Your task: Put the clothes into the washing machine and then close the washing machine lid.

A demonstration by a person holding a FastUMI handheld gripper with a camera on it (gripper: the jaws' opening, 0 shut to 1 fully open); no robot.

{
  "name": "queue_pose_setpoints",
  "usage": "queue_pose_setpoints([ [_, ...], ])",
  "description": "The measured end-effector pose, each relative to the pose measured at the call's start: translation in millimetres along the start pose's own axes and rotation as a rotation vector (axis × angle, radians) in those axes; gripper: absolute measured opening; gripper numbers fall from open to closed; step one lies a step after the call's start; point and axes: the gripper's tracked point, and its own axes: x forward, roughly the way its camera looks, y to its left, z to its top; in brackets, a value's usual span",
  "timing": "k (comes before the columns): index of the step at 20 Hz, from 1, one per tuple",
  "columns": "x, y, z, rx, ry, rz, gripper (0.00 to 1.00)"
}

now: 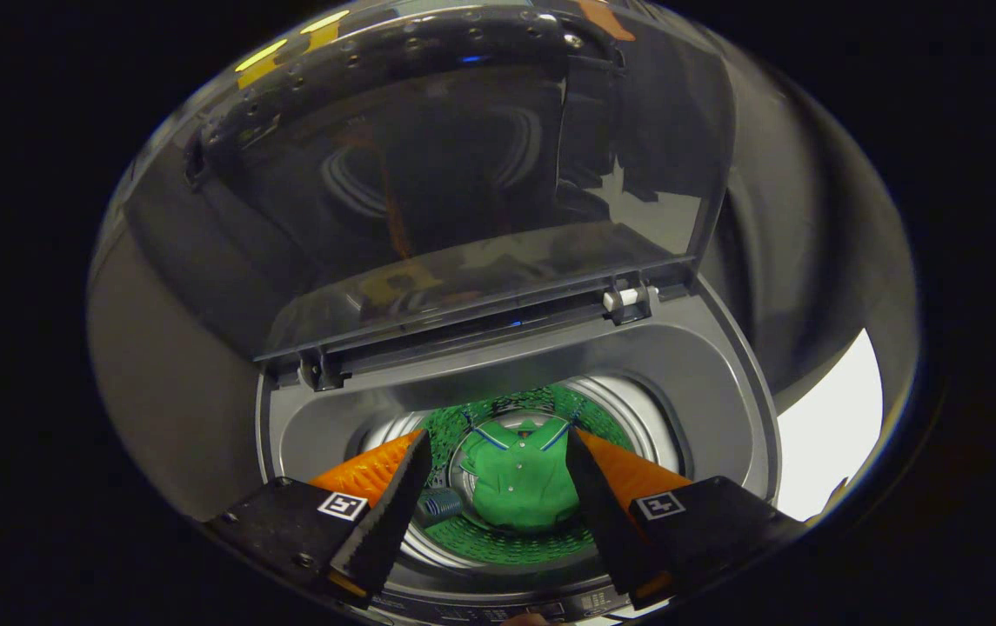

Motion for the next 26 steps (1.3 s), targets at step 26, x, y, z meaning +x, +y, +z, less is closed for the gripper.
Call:
queue_pose_setpoints([
  [26,-206.8,25.1,193.3,-0.118,-0.473,0.109,0.97],
])
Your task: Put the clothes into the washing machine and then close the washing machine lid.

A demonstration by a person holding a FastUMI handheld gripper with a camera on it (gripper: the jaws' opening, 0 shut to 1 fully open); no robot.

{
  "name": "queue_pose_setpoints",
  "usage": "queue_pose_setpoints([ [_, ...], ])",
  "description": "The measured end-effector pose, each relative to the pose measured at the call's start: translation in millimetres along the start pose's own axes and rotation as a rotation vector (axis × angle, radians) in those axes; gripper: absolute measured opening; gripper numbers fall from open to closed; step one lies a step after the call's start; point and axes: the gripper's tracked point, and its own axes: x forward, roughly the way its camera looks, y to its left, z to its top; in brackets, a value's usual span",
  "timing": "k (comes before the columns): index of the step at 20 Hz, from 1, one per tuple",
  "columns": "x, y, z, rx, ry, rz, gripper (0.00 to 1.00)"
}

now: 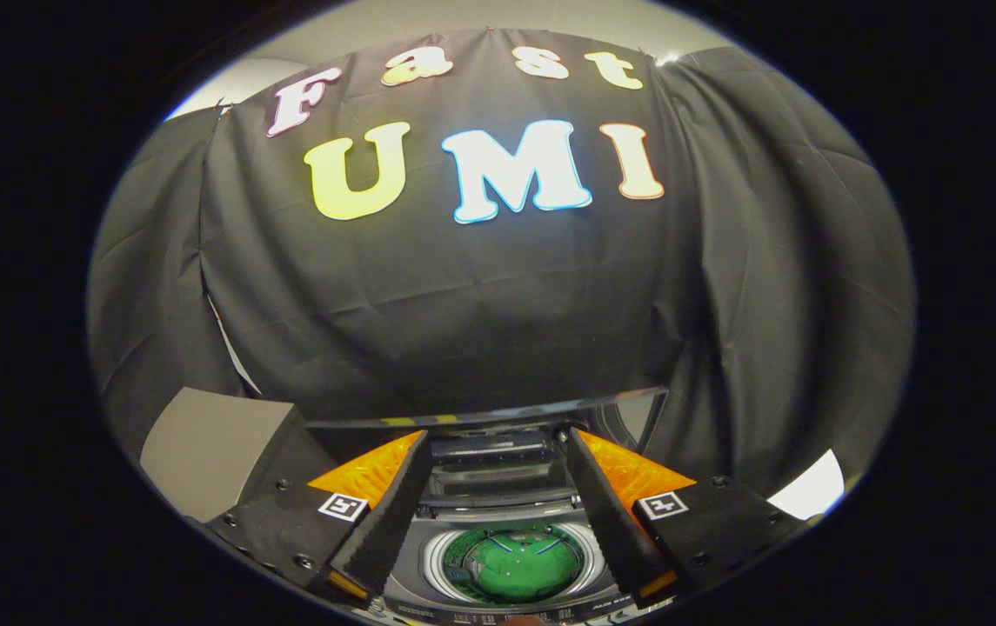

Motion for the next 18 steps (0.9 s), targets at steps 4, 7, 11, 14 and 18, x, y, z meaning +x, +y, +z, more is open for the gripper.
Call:
queue_pose_setpoints([
  [4,19.7,11.9,10.8,0.000,0.008,0.013,0.97],
  [7,34.5,18.6,20.8,-0.008,0.011,0.019,0.97],
  [11,60.6,28.0,37.7,-0.018,0.013,0.026,0.97],
  [14,84.9,34.1,39.5,-0.025,0.037,0.031,0.97],
  [18,113.9,36.0,30.4,-0.034,0.081,0.024,0.97],
])
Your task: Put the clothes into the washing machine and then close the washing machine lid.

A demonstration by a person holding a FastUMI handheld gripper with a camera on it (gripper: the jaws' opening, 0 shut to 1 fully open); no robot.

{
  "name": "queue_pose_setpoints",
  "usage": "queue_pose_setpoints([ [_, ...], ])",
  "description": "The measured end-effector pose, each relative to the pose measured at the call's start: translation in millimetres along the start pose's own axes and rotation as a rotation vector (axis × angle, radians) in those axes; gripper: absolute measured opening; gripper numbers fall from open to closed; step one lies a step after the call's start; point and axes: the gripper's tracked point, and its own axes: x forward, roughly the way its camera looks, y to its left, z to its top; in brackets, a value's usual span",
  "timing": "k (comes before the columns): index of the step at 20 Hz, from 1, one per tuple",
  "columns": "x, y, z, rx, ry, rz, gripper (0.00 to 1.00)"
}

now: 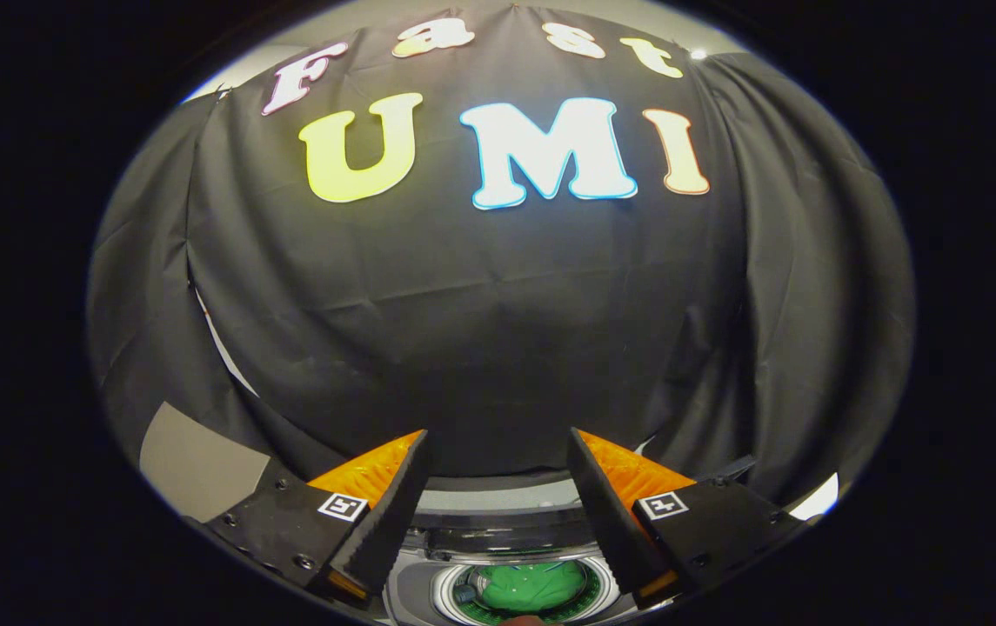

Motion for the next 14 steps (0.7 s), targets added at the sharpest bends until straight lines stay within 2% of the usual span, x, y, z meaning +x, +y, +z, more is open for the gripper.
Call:
queue_pose_setpoints([
  [7,34.1,5.8,-17.8,-0.042,0.078,0.006,0.97],
  [14,46.1,7.3,-38.5,-0.070,0.152,0.000,0.97],
])
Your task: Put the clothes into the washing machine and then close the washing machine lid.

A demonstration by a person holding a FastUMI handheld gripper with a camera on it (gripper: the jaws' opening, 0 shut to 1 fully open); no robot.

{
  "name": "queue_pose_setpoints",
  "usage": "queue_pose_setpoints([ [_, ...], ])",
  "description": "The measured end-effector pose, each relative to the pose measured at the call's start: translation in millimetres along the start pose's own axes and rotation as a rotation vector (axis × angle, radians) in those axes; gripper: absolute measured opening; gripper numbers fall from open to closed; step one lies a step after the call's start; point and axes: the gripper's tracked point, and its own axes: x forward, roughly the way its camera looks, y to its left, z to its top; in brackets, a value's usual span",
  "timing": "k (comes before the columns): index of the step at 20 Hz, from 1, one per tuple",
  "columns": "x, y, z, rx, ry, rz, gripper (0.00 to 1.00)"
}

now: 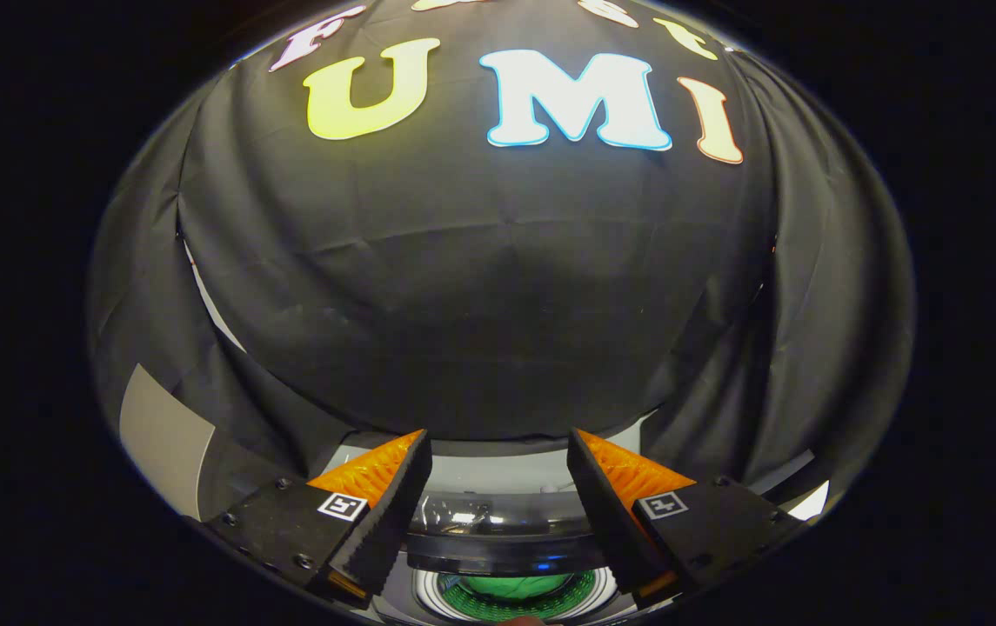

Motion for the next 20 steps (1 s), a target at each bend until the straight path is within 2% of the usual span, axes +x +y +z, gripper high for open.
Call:
queue_pose_setpoints([
  [13,-8.1,-0.2,-21.4,-0.012,0.116,-0.007,0.98],
  [20,-26.0,0.0,-34.7,-0.017,0.095,-0.019,0.98],
])
